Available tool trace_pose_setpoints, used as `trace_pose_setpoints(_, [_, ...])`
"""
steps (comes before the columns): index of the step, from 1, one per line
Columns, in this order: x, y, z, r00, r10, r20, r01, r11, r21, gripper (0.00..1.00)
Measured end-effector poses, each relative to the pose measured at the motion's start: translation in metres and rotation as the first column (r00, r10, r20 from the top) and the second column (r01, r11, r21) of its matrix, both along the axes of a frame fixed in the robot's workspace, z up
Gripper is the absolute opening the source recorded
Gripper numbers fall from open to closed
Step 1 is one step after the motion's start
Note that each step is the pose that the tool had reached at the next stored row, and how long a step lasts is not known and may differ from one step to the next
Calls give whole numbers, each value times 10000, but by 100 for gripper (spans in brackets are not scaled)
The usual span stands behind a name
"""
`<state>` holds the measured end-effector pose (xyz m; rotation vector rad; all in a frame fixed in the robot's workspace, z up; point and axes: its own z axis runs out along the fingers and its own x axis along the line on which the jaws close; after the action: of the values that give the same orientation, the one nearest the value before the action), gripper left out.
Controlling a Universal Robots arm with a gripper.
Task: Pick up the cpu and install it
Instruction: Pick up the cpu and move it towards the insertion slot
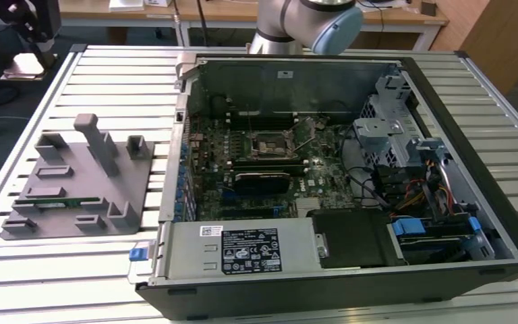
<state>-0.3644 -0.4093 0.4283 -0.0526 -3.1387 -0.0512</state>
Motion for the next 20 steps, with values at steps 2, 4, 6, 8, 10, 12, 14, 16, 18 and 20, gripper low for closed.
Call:
trace_pose_setpoints(2, [39,0,1,10000,0,-1,0,10000,-1,53])
trace_pose_setpoints(4, [75,0,0,10000,0,-1,0,10000,0,53])
trace_pose_setpoints(6, [112,0,0,10000,0,0,0,10000,0,53])
trace_pose_setpoints(8, [149,0,0,10000,0,0,0,10000,0,53])
trace_pose_setpoints(10, [185,0,0,10000,0,0,0,10000,0,53])
trace_pose_setpoints(12, [221,0,0,10000,0,-1,0,10000,0,53])
trace_pose_setpoints(14, [258,0,0,10000,0,-1,0,10000,0,53])
trace_pose_setpoints(16, [293,0,0,10000,0,-1,0,10000,0,53])
trace_pose_setpoints(18, [329,0,0,10000,0,-1,0,10000,0,53])
trace_pose_setpoints(20, [366,0,0,10000,1,-1,-1,10000,0,53])
